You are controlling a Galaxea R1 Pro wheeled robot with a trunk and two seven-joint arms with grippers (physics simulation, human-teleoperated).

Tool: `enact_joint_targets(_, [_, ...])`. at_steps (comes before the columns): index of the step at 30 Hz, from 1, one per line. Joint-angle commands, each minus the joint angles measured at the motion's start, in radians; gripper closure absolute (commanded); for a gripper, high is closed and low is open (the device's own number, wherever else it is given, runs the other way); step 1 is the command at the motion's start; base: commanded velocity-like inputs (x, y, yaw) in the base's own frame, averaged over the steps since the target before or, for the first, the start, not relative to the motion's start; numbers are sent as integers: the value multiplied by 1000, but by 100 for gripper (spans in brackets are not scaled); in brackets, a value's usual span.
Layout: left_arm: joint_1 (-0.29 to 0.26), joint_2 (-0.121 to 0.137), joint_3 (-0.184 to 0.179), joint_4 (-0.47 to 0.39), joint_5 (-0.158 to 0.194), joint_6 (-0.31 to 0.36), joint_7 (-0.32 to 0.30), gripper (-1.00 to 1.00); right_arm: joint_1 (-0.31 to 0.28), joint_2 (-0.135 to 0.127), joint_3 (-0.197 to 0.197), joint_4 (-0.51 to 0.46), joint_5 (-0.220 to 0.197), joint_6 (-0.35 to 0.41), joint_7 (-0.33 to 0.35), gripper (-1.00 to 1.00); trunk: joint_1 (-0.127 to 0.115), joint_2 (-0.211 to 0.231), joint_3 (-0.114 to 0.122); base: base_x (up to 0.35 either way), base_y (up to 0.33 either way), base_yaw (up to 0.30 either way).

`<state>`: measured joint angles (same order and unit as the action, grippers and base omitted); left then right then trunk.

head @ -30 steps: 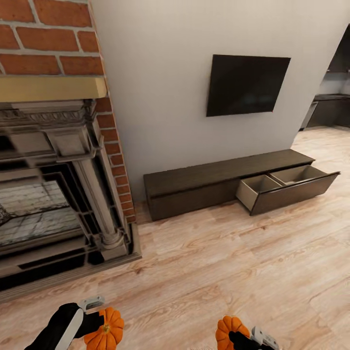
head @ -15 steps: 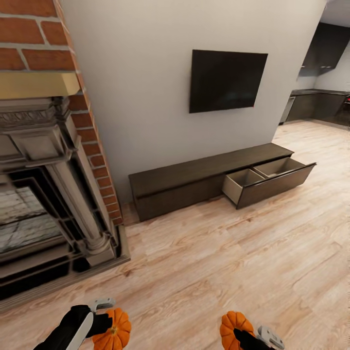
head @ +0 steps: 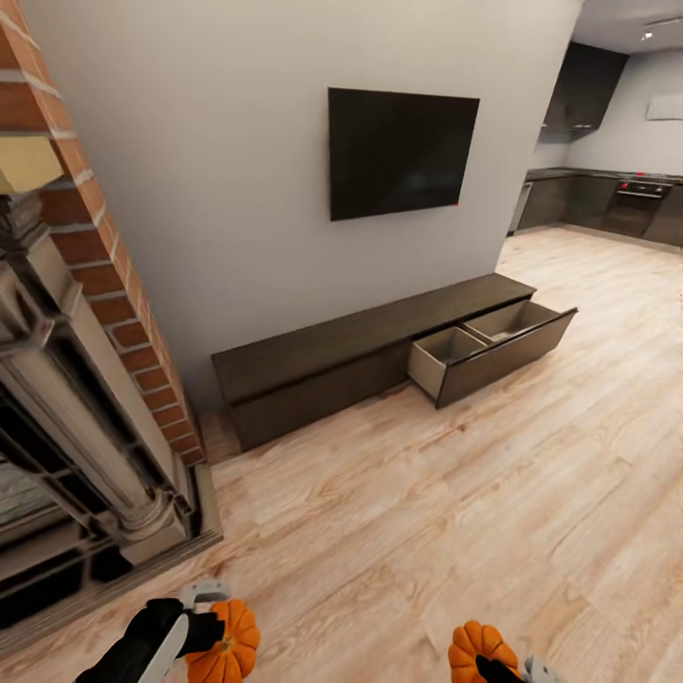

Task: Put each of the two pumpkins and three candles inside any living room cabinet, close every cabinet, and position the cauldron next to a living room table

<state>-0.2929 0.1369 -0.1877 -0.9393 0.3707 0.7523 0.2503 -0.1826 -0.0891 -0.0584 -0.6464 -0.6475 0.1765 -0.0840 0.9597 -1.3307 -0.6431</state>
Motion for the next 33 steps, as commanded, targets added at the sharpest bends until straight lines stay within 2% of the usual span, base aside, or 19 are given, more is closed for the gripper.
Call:
enact_joint_targets(1, [0,0,0,0,-8,0,0,100,0,0,-1,1,-1,-15,0,100,0,0,0,322,-59,-53])
enact_joint_targets(5, [0,-1,3,0,-49,-1,0,100,0,1,-4,2,4,-65,-1,100,0,0,0,294,-149,-81])
enact_joint_targets(9, [0,-2,3,1,-65,-1,0,100,0,2,-5,3,3,-74,-2,100,0,0,0,261,-227,-228])
enact_joint_targets(15, [0,-2,4,1,-69,-1,-1,100,0,1,-6,4,2,-76,-2,100,0,0,0,155,-147,-272])
enact_joint_targets(33, [0,-2,4,1,-68,-1,0,100,0,2,-6,45,2,-82,-3,100,0,0,0,6,-6,-282])
